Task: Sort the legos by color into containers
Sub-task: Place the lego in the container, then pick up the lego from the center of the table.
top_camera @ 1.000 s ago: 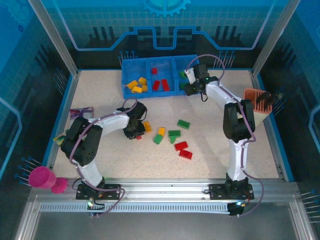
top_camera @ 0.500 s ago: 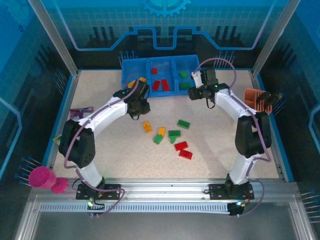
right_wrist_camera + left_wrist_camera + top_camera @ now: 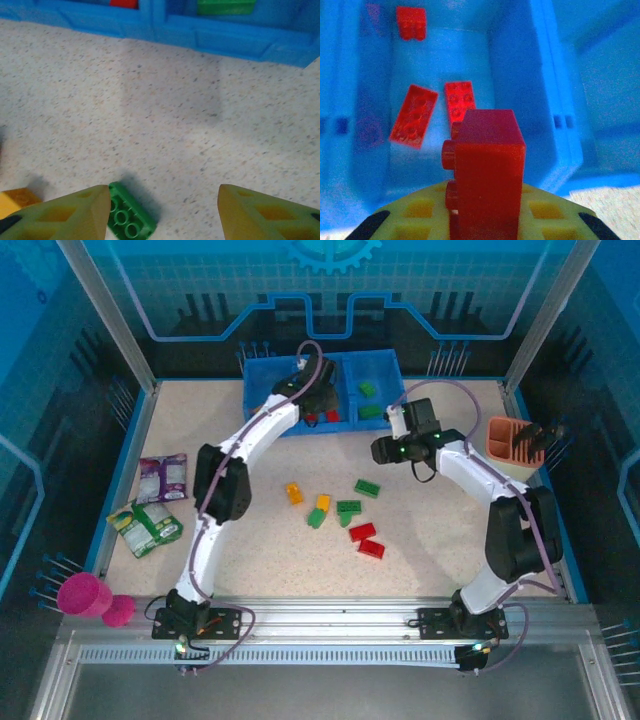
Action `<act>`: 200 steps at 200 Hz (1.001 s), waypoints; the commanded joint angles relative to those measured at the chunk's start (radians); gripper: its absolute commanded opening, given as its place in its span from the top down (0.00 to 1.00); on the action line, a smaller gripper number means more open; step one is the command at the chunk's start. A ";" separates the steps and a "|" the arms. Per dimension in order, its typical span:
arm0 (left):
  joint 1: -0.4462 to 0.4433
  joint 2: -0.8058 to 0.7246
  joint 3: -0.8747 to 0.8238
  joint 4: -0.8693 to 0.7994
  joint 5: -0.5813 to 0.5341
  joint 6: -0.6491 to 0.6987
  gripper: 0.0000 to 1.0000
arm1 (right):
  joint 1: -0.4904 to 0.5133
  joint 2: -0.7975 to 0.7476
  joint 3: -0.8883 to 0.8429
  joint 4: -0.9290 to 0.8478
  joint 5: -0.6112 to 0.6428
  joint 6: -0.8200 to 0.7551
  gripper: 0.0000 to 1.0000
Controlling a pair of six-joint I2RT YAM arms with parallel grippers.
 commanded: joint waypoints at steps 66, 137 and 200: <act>0.036 0.219 0.234 -0.039 0.033 -0.006 0.75 | 0.091 -0.083 -0.131 -0.087 -0.007 -0.002 0.32; 0.036 0.150 0.246 -0.002 0.076 0.086 0.43 | 0.111 0.047 -0.100 -0.075 -0.017 -0.109 0.26; 0.036 -0.130 0.067 -0.024 0.107 0.204 0.34 | 0.157 0.189 -0.005 -0.094 0.086 -0.188 0.23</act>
